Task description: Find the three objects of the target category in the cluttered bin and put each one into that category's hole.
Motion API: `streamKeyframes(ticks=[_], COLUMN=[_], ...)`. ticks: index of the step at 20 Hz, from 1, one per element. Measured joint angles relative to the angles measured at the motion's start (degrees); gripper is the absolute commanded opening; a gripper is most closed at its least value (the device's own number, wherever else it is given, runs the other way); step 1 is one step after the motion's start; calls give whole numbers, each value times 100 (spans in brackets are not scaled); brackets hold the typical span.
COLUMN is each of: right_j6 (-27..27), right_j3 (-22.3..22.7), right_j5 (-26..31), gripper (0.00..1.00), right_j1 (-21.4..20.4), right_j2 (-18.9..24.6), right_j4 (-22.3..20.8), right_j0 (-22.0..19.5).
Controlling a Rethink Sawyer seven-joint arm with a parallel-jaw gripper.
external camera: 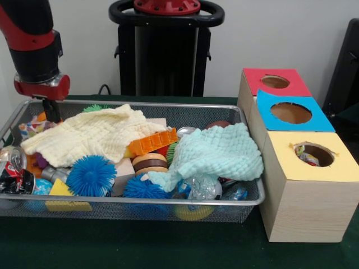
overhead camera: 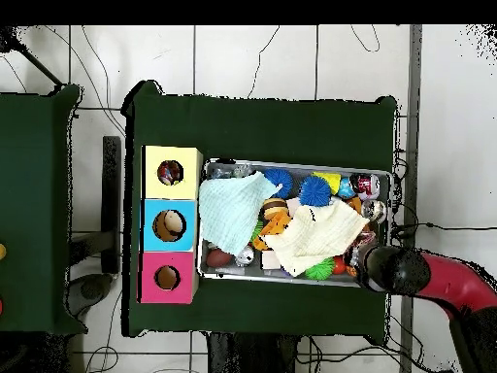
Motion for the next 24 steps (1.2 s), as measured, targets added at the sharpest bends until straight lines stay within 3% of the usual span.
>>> streamKeyframes(ticks=[10,24], right_j6=[0,0], right_j3=[73,95], right_j5=[1,1], gripper=[0,0], right_j1=[-782,-924], right_j2=[-1,36], right_j4=[5,3], right_j0=[-100,-268])
